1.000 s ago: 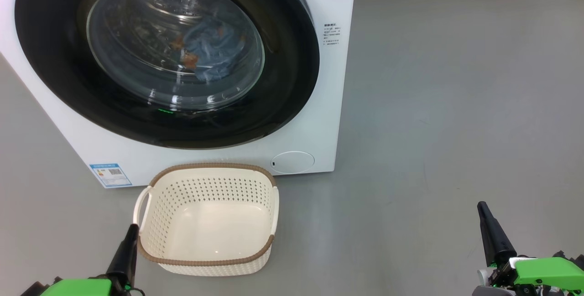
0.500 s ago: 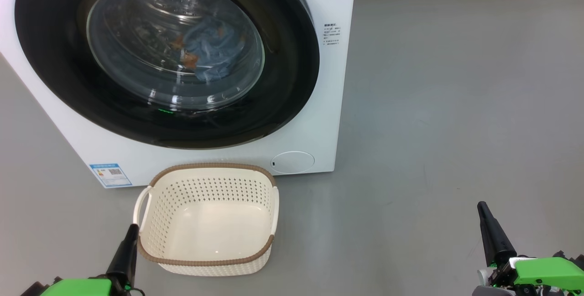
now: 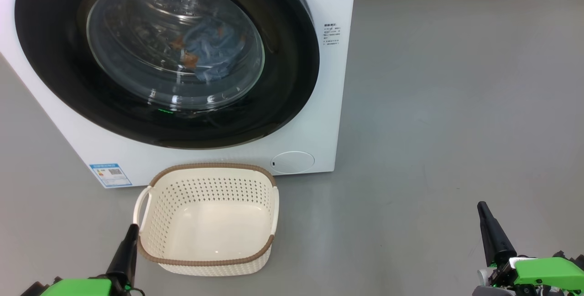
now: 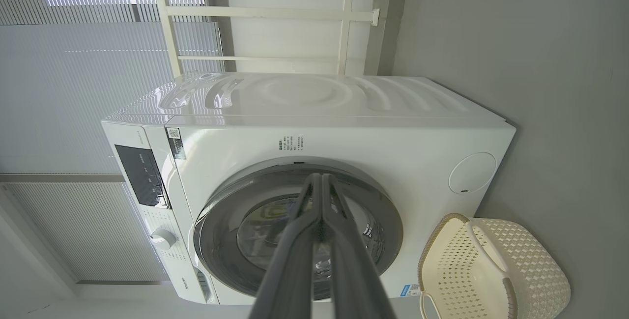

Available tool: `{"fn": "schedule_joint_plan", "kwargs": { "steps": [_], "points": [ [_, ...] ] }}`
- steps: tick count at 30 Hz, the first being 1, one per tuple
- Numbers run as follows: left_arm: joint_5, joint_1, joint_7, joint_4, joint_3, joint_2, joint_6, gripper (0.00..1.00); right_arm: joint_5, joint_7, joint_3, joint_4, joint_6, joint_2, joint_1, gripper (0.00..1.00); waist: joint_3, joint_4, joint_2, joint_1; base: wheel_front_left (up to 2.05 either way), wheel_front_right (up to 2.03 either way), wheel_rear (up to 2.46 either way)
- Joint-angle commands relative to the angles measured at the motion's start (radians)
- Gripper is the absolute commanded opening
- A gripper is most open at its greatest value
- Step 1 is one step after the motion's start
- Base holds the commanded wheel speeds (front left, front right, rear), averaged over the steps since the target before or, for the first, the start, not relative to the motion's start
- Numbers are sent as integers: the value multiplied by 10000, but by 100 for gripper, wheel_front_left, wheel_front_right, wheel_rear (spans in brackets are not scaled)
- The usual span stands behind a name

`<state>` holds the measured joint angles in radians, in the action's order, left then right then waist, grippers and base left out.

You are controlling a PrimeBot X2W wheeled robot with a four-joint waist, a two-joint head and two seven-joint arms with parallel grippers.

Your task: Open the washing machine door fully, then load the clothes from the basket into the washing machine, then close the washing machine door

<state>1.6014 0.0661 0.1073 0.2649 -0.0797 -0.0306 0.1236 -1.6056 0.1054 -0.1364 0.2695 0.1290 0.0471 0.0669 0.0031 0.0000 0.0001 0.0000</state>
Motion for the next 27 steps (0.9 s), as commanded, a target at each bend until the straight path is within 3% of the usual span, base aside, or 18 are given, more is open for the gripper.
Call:
{"fn": "schedule_joint_plan", "kwargs": {
  "steps": [1,27],
  "points": [
    [74,419,57,-199,-339,-196,71,0,-21,87,216,-247,17,32,412,0,0,0,-1,0,0,0,0],
    [75,419,57,-199,-338,-196,71,0,-20,87,215,-247,17,32,412,0,0,0,-1,0,0,0,0]
  ]
}}
